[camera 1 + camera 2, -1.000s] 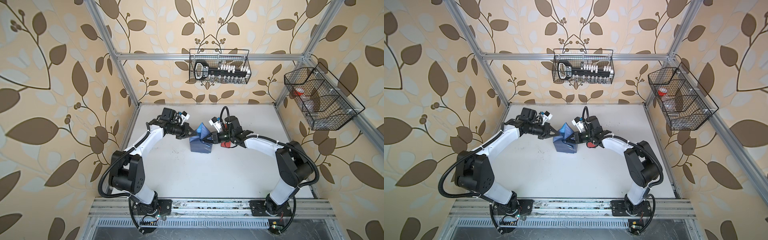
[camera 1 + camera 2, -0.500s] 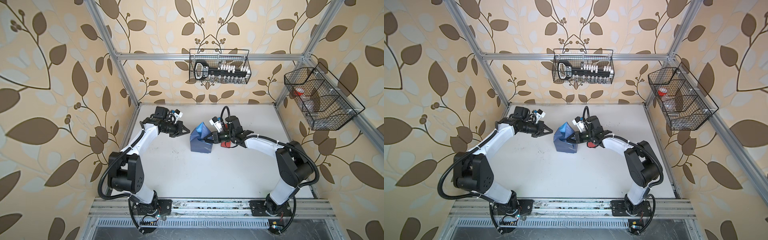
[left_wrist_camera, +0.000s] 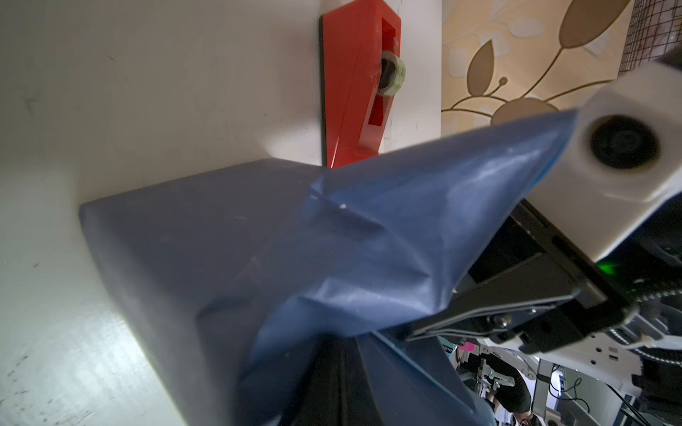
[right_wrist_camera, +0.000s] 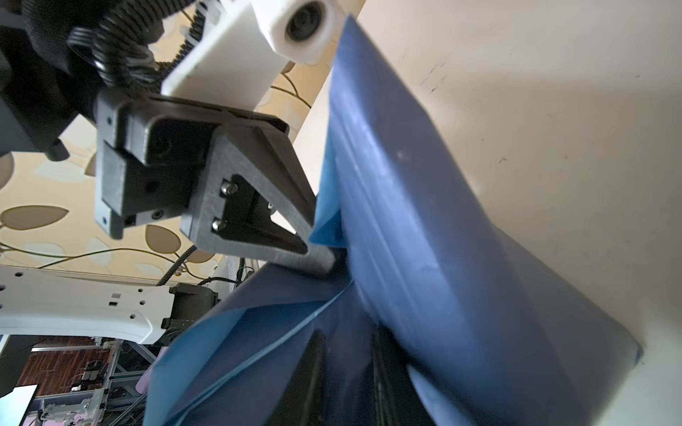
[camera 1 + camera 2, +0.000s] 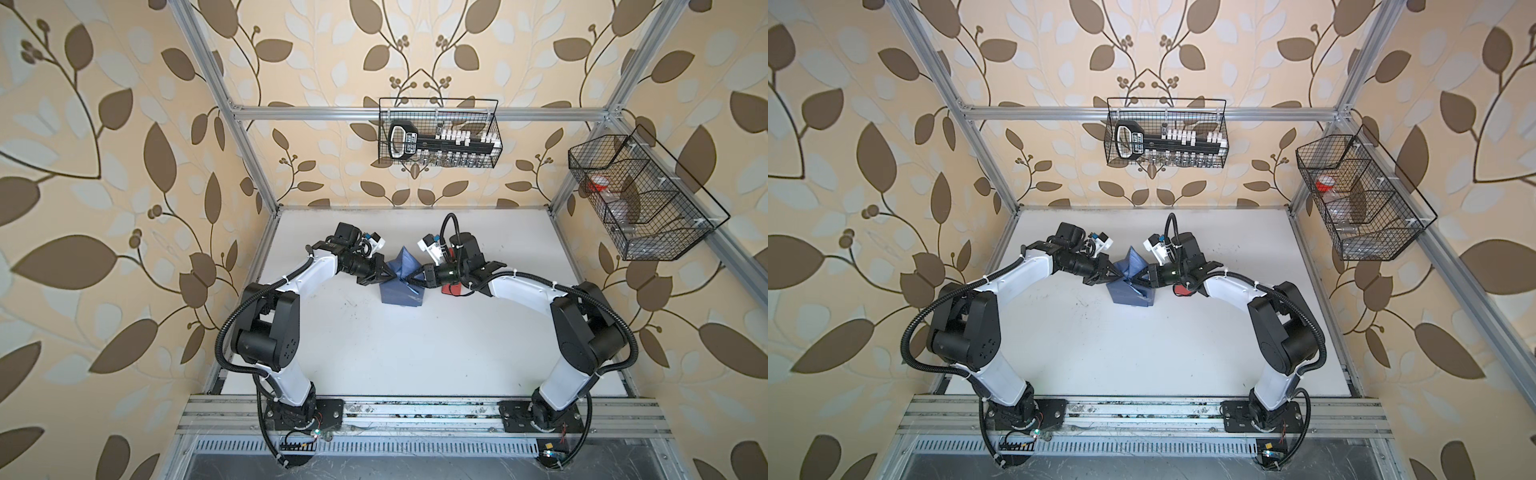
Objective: Wrap a gift box in wrapping paper
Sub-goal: Fold the wrapping paper for the gift box.
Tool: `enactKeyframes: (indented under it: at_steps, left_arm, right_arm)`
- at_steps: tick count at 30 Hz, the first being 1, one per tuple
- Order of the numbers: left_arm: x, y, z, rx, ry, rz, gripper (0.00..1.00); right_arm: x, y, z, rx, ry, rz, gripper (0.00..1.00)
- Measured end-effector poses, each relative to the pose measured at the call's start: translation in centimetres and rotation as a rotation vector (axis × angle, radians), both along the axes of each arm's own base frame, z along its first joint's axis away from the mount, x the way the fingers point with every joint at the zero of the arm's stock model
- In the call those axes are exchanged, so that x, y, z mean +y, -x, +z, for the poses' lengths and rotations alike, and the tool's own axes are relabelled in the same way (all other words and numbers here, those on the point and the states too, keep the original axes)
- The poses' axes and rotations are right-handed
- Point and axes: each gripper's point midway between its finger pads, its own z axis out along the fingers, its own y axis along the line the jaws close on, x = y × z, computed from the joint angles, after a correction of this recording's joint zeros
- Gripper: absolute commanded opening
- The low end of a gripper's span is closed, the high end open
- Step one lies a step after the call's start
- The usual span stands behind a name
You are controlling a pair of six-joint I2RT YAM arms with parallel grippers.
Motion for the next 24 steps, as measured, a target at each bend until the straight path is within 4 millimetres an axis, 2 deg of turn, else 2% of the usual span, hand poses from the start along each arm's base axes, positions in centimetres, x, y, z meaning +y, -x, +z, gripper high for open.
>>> enactKeyframes:
  at_steps: [13,20,24]
  left_arm:
    - [-0.6,0.0,-0.2,-0.024,0.015,-0.015,0.03]
    - [-0.5,0.0,-0.2,-0.032,0.011,-0.017,0.03]
    - [-0.5,0.0,-0.1,-0.040,0.007,-0.018,0.03]
  right_arm:
    - [0.1,0.3,0.5,0.001,0.008,0.003,0.25]
    - [1.5,0.3,1.1,0.023,-0.028,0.002,0.24]
    - [1.9,0.0,0.7,0.037,-0.038,0.000,0.24]
